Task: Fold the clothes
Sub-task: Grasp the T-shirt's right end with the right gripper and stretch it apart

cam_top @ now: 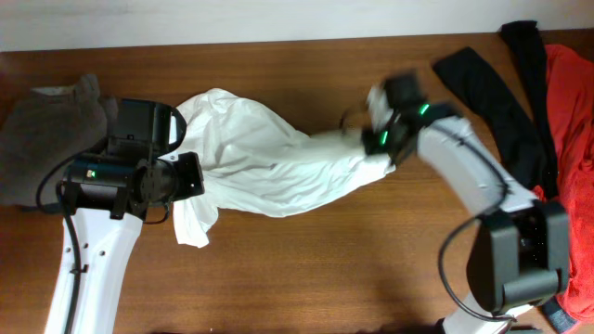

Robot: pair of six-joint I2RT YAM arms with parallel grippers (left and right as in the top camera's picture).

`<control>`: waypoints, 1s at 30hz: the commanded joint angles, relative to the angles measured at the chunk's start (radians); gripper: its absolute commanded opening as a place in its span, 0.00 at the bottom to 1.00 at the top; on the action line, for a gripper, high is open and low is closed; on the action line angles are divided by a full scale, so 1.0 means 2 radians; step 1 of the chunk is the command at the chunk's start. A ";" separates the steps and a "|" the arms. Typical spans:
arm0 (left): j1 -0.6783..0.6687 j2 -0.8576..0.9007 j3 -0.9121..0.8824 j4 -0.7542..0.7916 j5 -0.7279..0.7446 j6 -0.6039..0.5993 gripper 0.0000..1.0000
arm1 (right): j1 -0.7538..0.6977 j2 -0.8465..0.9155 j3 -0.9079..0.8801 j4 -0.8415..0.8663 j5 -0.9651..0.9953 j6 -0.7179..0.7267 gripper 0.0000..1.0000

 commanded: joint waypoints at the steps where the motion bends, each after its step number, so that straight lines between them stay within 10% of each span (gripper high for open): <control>1: 0.001 0.002 0.002 0.001 -0.009 0.008 0.00 | -0.040 -0.032 0.088 -0.002 0.082 0.026 0.30; 7: 0.001 0.002 0.002 0.003 -0.009 0.008 0.00 | -0.058 -0.030 0.070 -0.085 0.058 0.026 0.71; 30: 0.001 0.002 0.002 0.017 -0.009 0.008 0.00 | -0.057 -0.003 -0.205 0.172 -0.030 0.024 0.82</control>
